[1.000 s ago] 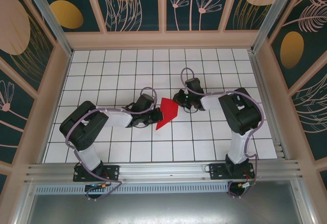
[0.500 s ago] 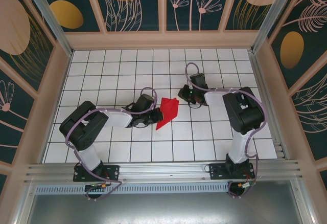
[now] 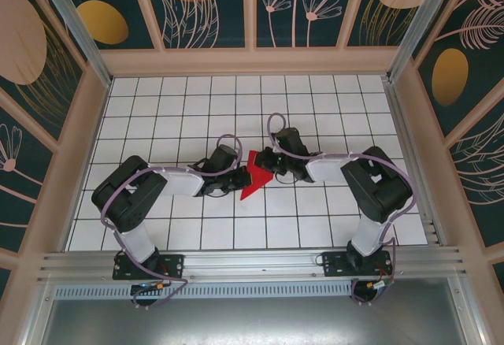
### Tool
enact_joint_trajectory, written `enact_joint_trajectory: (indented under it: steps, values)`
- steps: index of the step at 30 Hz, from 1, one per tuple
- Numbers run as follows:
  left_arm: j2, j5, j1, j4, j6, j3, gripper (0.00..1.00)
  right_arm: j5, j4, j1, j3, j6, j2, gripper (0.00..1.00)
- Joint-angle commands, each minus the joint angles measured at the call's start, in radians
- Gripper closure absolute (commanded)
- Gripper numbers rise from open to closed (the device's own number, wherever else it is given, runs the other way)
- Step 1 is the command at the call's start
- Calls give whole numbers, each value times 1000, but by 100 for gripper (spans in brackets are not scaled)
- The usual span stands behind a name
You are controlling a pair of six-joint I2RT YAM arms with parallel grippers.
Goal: Fold a paper plane with a square sheet of paper (pick it up from the middle)
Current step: Fourth fold the wing at the center of the table.
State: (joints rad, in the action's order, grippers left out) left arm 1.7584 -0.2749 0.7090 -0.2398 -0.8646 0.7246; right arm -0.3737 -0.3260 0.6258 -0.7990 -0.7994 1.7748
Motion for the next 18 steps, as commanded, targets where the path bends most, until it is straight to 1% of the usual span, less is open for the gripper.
enact_joint_trajectory:
  steps: [1, 5, 9, 12, 15, 18]
  values:
    - [68, 82, 3, 287, 23, -74, 100, -8, -70, -7, 29, -29, 55, 92]
    - [67, 87, 3, 290, 23, -81, 100, 34, -39, -36, 22, -16, 104, 92]
    - [67, 89, 2, 289, 27, -93, 100, 81, 2, -73, 5, 11, 112, 92]
    - [67, 92, 3, 289, 26, -99, 100, 78, 14, -133, -8, 16, 115, 92]
    - [63, 95, 3, 296, 29, -103, 100, 81, 55, -160, -44, 35, 121, 92]
    - [57, 100, 3, 296, 27, -107, 100, 111, 117, -170, -89, 59, 134, 92]
